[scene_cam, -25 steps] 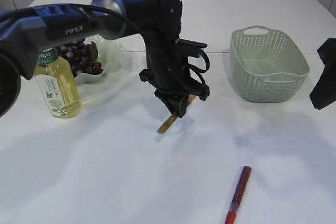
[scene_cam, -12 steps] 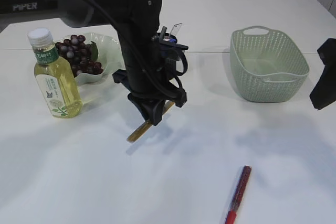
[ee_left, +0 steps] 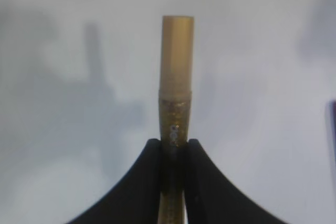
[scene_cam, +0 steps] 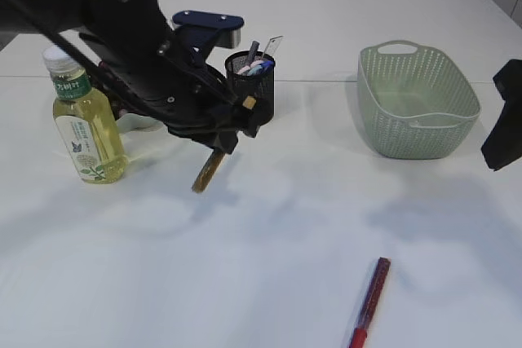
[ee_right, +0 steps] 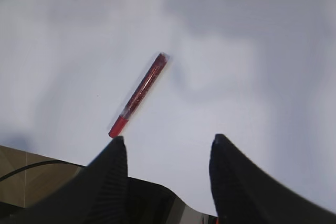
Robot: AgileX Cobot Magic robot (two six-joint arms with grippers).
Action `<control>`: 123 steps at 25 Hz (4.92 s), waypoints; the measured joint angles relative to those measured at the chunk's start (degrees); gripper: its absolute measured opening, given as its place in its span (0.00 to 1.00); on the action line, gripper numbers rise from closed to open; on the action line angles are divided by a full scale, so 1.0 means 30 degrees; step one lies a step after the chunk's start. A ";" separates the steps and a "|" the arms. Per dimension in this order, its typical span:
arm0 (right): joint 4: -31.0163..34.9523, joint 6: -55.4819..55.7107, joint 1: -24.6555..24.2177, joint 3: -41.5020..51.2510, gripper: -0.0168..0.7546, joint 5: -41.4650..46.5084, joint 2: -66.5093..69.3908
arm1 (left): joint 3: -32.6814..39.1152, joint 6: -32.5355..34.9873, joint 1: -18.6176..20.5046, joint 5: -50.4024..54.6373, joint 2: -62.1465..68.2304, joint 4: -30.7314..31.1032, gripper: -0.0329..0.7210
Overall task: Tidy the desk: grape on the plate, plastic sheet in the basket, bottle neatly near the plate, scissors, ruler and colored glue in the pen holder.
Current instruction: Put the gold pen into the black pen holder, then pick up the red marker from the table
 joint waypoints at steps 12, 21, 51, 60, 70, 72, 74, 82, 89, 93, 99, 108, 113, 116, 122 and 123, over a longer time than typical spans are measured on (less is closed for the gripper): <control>0.0000 0.0000 0.0000 0.0000 0.55 0.0000 0.0000 | 0.2671 -0.0031 0.0480 -1.4339 -0.0378 0.1991 0.16; 0.0000 0.0000 0.0000 -0.0011 0.55 0.0000 0.0000 | 0.2039 -0.0031 0.2175 -2.2109 0.2178 0.2063 0.16; -0.0043 -0.0084 0.0000 -0.0011 0.55 0.0000 0.0000 | -0.6267 -0.0038 0.3375 -2.1642 0.9641 0.2106 0.18; -0.0043 -0.0084 0.0000 -0.0011 0.55 0.0000 0.0000 | -0.6276 -0.0038 0.3729 -2.1375 0.9641 0.1707 0.18; -0.0043 -0.0084 0.0000 -0.0011 0.55 0.0000 0.0000 | -0.6276 -0.0038 0.3729 -2.1054 0.9641 0.1707 0.19; -0.0043 -0.0084 0.0000 -0.0011 0.55 0.0000 0.0000 | -0.6276 -0.0038 0.3729 -2.0944 0.9641 0.1707 0.19; -0.0043 -0.0084 0.0000 -0.0011 0.55 0.0000 0.0000 | -0.6276 -0.0038 0.3729 -2.0858 0.9641 0.1707 0.20; -0.0043 -0.0124 0.0000 -0.0011 0.55 0.0000 0.0000 | -0.6276 -0.0038 0.3729 -2.0688 0.9641 0.1707 0.36; -0.0043 -0.0124 0.0000 -0.0011 0.55 0.0000 0.0000 | -0.6276 -0.0038 0.3729 -2.0688 0.9641 0.1707 0.45; -0.0043 -0.0124 0.0000 -0.0011 0.55 0.0000 0.0000 | -0.6276 -0.0038 0.3729 -2.0227 0.9446 0.1707 0.45; -0.0043 -0.0124 0.0000 -0.0011 0.55 0.0000 0.0000 | -0.6276 -0.0038 0.3729 -1.6400 0.7104 0.1707 0.45; 0.0499 -0.0124 0.0107 -0.0011 0.55 0.0000 0.0000 | -0.6308 -0.0038 0.3729 -0.4719 0.2130 0.0908 0.40; 0.1181 -0.0011 -0.0011 -0.0011 0.55 0.0000 0.0000 | -0.6308 -0.0038 0.3729 0.2159 -0.0211 0.0836 0.39; 0.1273 0.0410 -0.0011 -0.0011 0.55 0.0000 0.0000 | -0.6308 -0.0038 0.3729 0.5562 -0.1490 0.0836 0.39; 0.1316 0.1197 -0.0011 -0.0011 0.55 0.0000 0.0000 | -0.6308 -0.0038 0.3729 1.0191 -0.2647 0.0836 0.38; 0.1316 0.1381 -0.0011 -0.0011 0.55 0.0000 0.0000 | -0.6308 -0.0038 0.3729 1.0339 -0.2693 0.0836 0.38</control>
